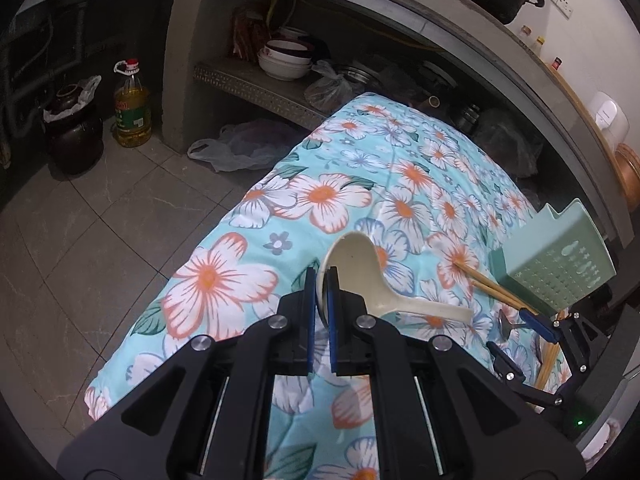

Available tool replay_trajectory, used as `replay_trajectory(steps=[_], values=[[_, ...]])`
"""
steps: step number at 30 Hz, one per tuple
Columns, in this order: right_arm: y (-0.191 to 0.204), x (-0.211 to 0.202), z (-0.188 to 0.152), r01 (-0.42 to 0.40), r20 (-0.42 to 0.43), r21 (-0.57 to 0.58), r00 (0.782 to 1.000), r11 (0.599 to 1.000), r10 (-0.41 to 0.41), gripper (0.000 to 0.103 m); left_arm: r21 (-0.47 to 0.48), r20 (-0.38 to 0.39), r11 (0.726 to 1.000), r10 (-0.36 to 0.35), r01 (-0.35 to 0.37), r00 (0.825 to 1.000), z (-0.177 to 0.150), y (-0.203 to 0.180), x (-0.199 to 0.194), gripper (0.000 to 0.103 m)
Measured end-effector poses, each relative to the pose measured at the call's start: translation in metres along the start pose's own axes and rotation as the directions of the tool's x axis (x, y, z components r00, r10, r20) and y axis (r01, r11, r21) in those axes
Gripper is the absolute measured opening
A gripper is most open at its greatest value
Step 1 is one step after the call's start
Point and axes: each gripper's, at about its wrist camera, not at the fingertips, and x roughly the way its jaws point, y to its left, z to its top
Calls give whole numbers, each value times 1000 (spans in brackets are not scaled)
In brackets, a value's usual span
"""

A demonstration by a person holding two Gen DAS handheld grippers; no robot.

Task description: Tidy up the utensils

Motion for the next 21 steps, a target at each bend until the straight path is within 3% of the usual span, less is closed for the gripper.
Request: replay_trajectory(steps=[7, 9, 11, 12, 14, 21], values=[[1, 7, 11, 30, -35, 61, 999, 998, -28, 43, 0, -7, 1000, -22, 22, 1000, 3, 3, 9, 5], [-2, 10, 13, 10, -39, 89, 999, 996, -7, 37, 3, -2, 1000, -30, 30, 1000, 4, 3, 9, 5], [-2, 14, 13, -20, -38, 113, 999, 993, 24, 13, 5, 3, 999, -34, 34, 999, 4, 3, 9, 5], [0, 15, 14, -23, -40, 111, 999, 994, 28, 9, 6, 8, 999, -36, 36, 999, 5, 2, 8, 5], [6, 14, 14, 0, -31, 96, 1000, 995, 3, 8, 9, 18, 999, -37, 37, 999, 6, 2, 6, 5], [-16, -13, 16, -34, 57, 190, 998, 981, 23, 5, 32, 60, 999, -31, 29, 998, 9, -4, -7, 4]])
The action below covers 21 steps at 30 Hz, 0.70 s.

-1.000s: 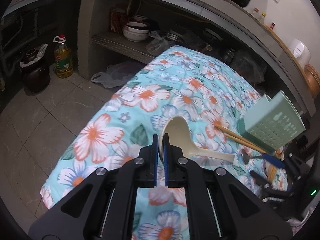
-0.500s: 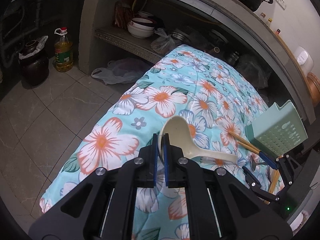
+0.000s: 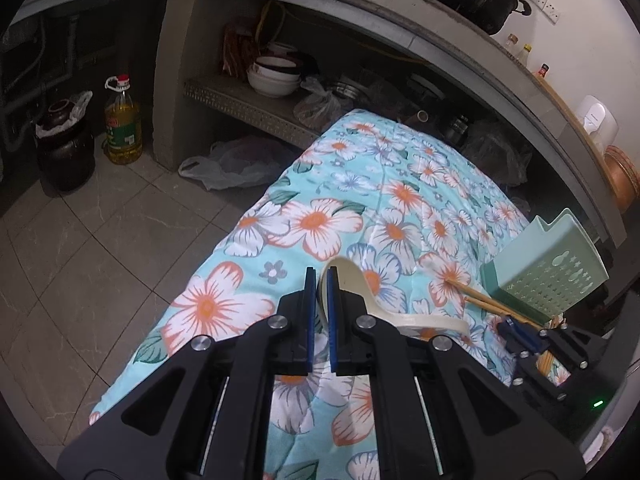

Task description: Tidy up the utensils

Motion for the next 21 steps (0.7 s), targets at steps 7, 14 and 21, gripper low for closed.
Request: replay_trajectory(steps=[7, 14, 21], values=[[-45, -37, 10, -103, 92, 172, 992, 980, 88, 4, -40, -37, 999, -21, 19, 999, -4, 1, 0, 4], [-91, -59, 5, -200, 162, 331, 975, 922, 153, 3, -90, -27, 993, -73, 70, 997, -6, 4, -9, 37], [-122, -69, -4, -286, 231, 443, 952, 849, 200, 3, -63, -121, 997, -49, 41, 991, -15, -3, 12, 40]])
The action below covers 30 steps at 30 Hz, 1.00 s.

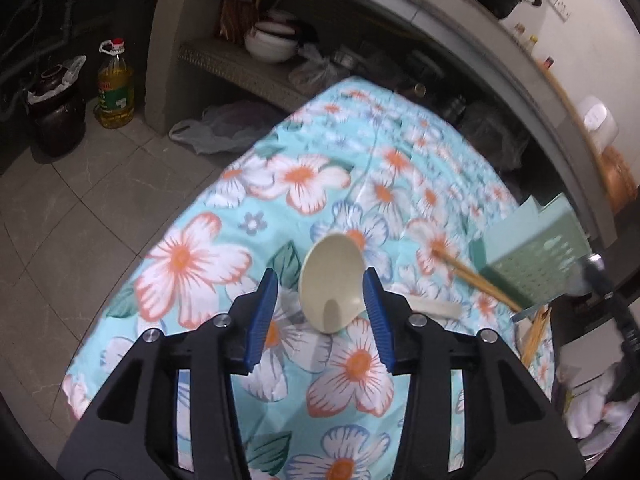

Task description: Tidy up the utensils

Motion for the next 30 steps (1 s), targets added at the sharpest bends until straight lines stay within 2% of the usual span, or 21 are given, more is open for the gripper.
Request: replay_trajectory(steps=[1, 3, 4, 7, 12, 21, 27, 30], values=[[-2, -1, 1, -8, 4, 12, 1000, 1000, 8, 3, 4, 1, 1000, 10, -10, 1000, -1, -1, 3, 40], [-10, -8, 2, -26, 19, 47, 1000, 999, 25, 3, 17, 6, 1000, 24, -25, 1000, -2, -3, 7, 26], [-15, -11, 2, -35, 24, 65, 999, 997, 34, 3, 23, 9, 999, 37, -37, 999, -2, -5, 10, 23], [-26, -17, 1, -54, 38, 111, 998, 992, 50, 3, 25, 17, 997, 66, -66, 998, 0, -5, 16, 7], [-46, -25, -2, -90, 64, 193, 995, 977, 79, 3, 62, 61, 995, 70, -74, 996, 2, -13, 6, 6], [-63, -45, 1, -146, 135, 249, 984, 957, 115, 3, 170, 225, 983, 32, -71, 974, 21, -44, -62, 5], [-67, -64, 3, -169, 185, 248, 975, 954, 125, 3, 215, 327, 977, -58, -15, 943, 42, -70, -107, 5], [-68, -75, 4, -173, 212, 245, 970, 954, 121, 3, 256, 387, 966, -125, 24, 914, 56, -92, -130, 5]])
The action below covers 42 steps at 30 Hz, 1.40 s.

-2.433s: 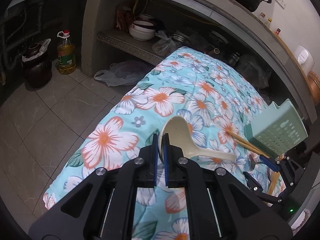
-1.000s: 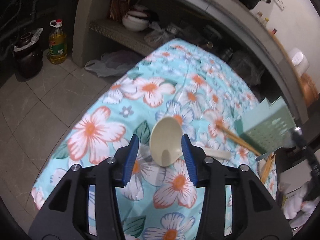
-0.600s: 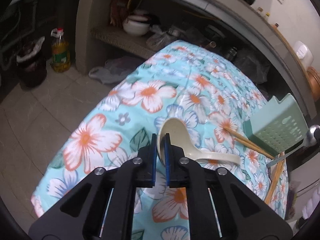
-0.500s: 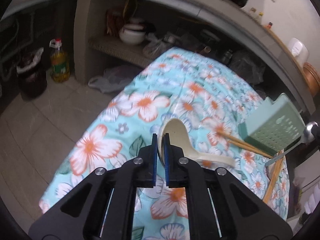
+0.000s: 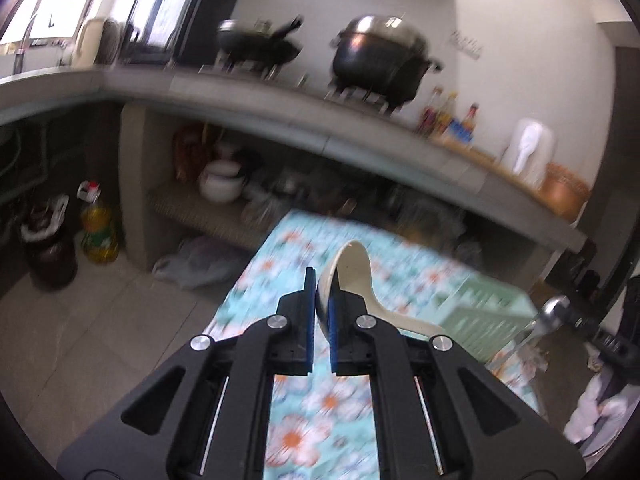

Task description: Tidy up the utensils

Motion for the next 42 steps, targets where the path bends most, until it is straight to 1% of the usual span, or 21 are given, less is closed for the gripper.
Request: replay_trajectory(steps=[3, 6, 9, 12, 14, 15, 17, 19, 21, 23, 27, 30, 34, 36, 39, 40, 42], values=[[0, -14, 5, -6, 35, -1, 999, 1000, 6, 3, 34, 61, 999, -41, 39, 997, 21, -19, -6, 5], [0, -28, 11, -12, 73, -5, 997, 1000, 13, 3, 106, 117, 991, -90, 78, 989, 43, -49, -6, 5], [-1, -43, 16, -15, 108, -7, 994, 1000, 15, 3, 187, 136, 980, -93, 67, 986, 50, -78, 4, 5], [-5, -54, 19, -16, 134, -4, 991, 1000, 16, 3, 276, 130, 961, -73, 34, 989, 48, -107, 20, 5], [-9, -61, 19, -15, 147, -2, 989, 1000, 16, 3, 348, 114, 937, -52, 9, 992, 42, -129, 35, 5], [-11, -63, 19, -13, 152, -1, 988, 1000, 13, 3, 369, 111, 929, -42, -2, 993, 41, -135, 39, 5], [-15, -67, 17, -6, 162, 0, 987, 1000, 6, 3, 434, 98, 900, -8, -36, 995, 34, -153, 54, 5], [-22, -71, 15, -6, 169, 13, 986, 1000, 3, 3, 473, 81, 880, 9, -47, 997, 27, -163, 65, 5], [-30, -73, 12, -7, 172, 26, 985, 1000, 3, 3, 518, 79, 852, 42, -77, 996, 19, -173, 76, 5], [-37, -74, 9, -6, 172, 38, 985, 999, 0, 3, 545, 69, 834, 61, -88, 996, 12, -180, 84, 5], [-51, -77, 4, -7, 172, 64, 985, 998, -4, 3, 574, 48, 813, 86, -98, 995, 3, -189, 97, 5], [-61, -80, 0, -11, 176, 81, 984, 997, -3, 3, 593, 15, 800, 102, -91, 995, -3, -196, 109, 5], [-66, -83, -3, -11, 180, 93, 984, 996, -6, 3, 599, -24, 797, 117, -80, 993, -11, -201, 121, 5], [-68, -84, -4, -10, 181, 97, 983, 995, -8, 3, 594, -41, 801, 121, -73, 992, -13, -202, 125, 5], [-72, -86, -5, -9, 184, 104, 983, 995, -10, 3, 564, -75, 824, 113, -51, 991, -12, -199, 130, 7], [-72, -87, -5, -7, 184, 104, 983, 995, -12, 3, 545, -90, 838, 103, -38, 991, -11, -197, 131, 8], [-73, -86, -6, -4, 182, 104, 983, 995, -15, 3, 519, -103, 855, 88, -22, 991, -9, -194, 131, 10]])
